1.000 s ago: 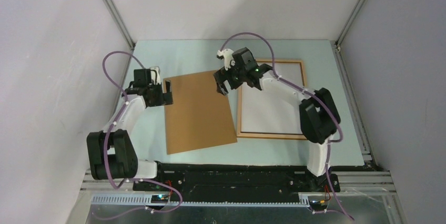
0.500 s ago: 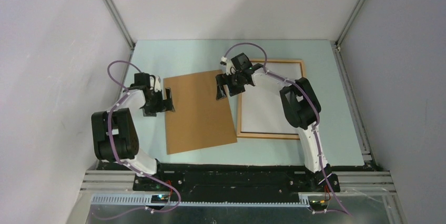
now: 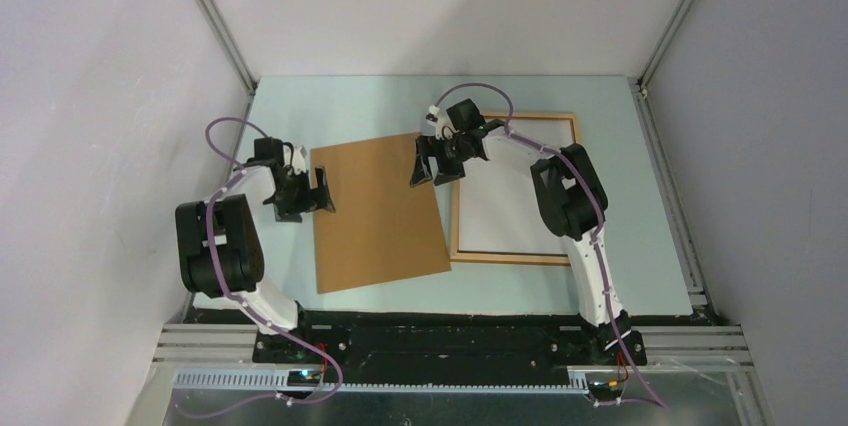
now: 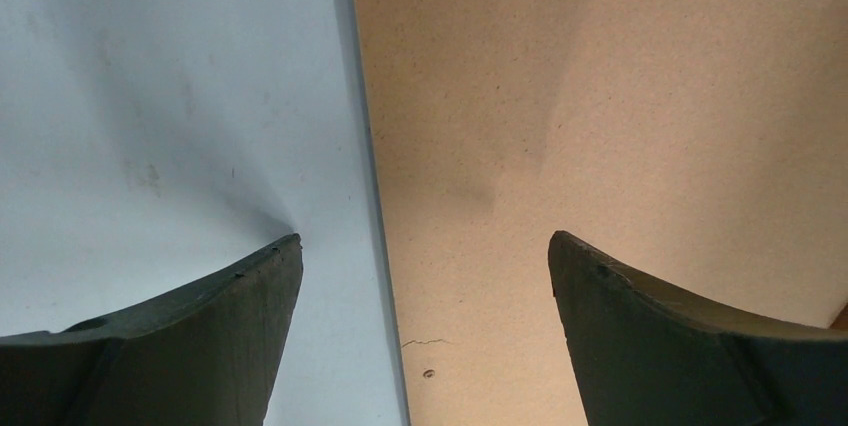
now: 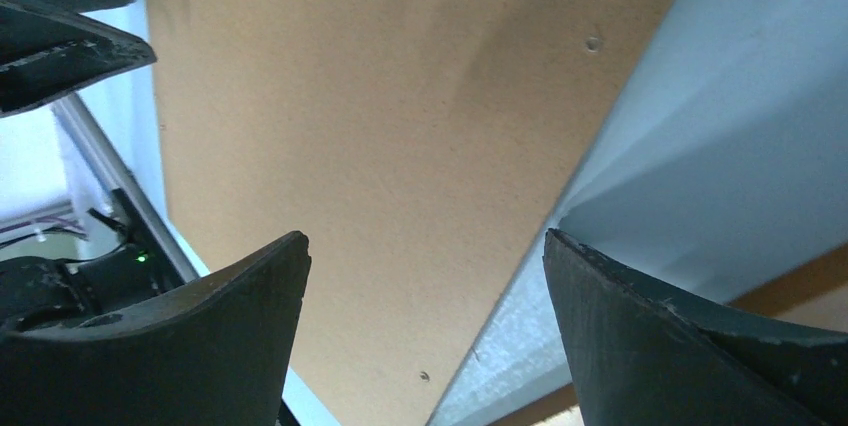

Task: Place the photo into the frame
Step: Pick up the photo frame item at the center of the board.

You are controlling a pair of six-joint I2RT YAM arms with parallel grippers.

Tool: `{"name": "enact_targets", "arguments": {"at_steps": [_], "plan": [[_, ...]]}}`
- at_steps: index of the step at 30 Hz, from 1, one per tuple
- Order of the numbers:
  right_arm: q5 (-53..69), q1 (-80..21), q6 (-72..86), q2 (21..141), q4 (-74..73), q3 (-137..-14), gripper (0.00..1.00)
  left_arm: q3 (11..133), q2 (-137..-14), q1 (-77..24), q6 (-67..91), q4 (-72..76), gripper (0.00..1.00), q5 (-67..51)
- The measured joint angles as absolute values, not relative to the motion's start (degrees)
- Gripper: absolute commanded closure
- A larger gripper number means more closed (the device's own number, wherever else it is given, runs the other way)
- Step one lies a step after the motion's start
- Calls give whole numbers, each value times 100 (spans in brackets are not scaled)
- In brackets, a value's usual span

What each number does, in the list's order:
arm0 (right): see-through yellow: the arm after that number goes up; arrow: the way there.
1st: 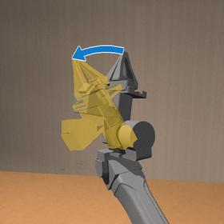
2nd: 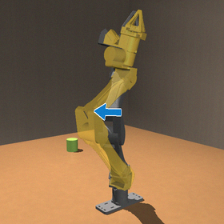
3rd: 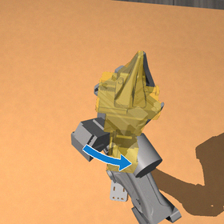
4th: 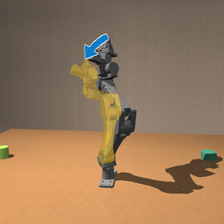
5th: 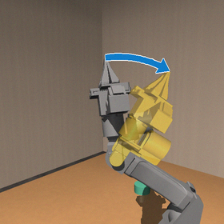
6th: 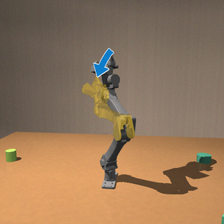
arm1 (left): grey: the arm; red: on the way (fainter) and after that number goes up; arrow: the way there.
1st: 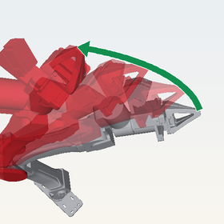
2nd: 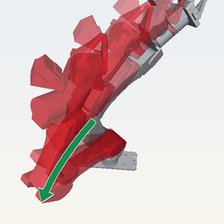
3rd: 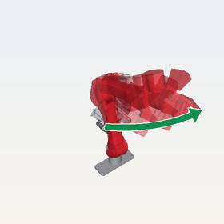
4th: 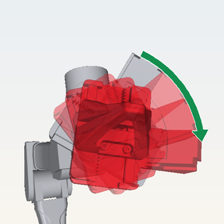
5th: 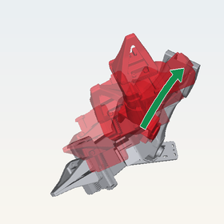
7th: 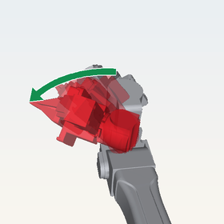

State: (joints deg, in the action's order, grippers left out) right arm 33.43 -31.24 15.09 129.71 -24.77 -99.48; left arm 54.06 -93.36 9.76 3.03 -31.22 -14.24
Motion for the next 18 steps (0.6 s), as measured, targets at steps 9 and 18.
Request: {"name": "enact_targets", "arguments": {"at_steps": [9, 18], "plan": [[4160, -3083, 2104, 13172, -2075, -9948, 10, 5616, -9579, 1048, 298, -3076, 0, -2018], [4733, -2908, 2668, 13203, -1511, -9679, 12, 5631, -9601, 1186, 294, -3083, 4, -2320]]}}
